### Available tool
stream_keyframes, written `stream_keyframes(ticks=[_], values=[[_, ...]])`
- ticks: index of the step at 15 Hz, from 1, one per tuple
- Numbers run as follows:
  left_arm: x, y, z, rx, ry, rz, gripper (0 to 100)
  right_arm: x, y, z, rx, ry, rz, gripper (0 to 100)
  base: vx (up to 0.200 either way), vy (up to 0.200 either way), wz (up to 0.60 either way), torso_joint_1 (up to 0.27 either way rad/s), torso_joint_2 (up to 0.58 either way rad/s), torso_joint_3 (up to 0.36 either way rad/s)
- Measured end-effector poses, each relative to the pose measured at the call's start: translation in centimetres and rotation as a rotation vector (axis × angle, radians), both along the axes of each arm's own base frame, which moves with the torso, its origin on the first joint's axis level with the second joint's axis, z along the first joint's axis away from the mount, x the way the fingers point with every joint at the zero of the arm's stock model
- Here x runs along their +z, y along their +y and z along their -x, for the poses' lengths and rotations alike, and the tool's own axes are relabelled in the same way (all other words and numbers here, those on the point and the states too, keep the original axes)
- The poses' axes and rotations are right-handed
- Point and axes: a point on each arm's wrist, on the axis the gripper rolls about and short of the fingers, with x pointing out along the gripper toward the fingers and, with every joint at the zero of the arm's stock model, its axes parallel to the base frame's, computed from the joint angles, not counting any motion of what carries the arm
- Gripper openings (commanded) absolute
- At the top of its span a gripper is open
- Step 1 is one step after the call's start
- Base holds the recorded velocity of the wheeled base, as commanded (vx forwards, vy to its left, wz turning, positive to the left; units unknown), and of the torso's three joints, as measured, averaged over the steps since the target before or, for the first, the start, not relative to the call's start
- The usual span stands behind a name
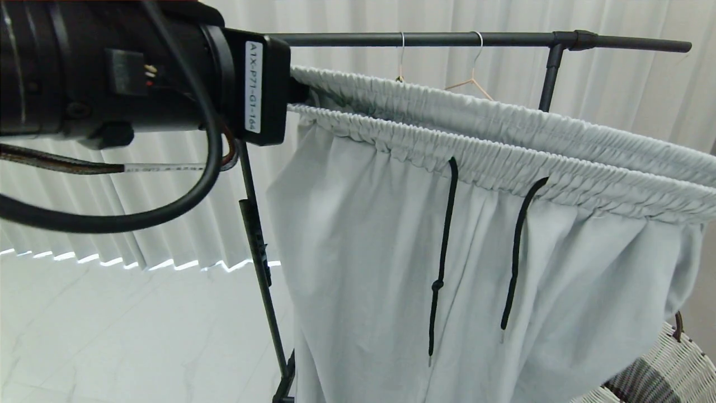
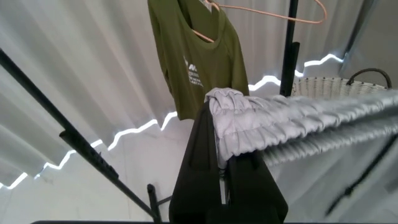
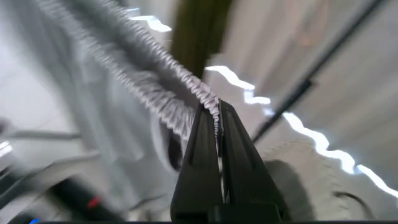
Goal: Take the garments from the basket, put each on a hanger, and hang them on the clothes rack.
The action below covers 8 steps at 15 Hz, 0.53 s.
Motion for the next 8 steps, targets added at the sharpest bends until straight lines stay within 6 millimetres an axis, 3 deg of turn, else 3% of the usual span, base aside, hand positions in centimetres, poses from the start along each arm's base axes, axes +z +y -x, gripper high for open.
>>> stream_keyframes(ticks=[3,8], values=[[0.1,-1.2,-1.0,-0.004,-0.001,0.006,0,0.1,-0.1,1.5,0.111,-0.011,-0.02,0,0.0,0.0,0.0,0.0,0.0,0.0],[-0.3,-1.7,-1.5,-0.004,0.012,-0.007,0,0.2,-0.2,1.7,0.095,-0.022,-0.016,0,0.0,0.0,0.0,0.0,0.0,0.0]])
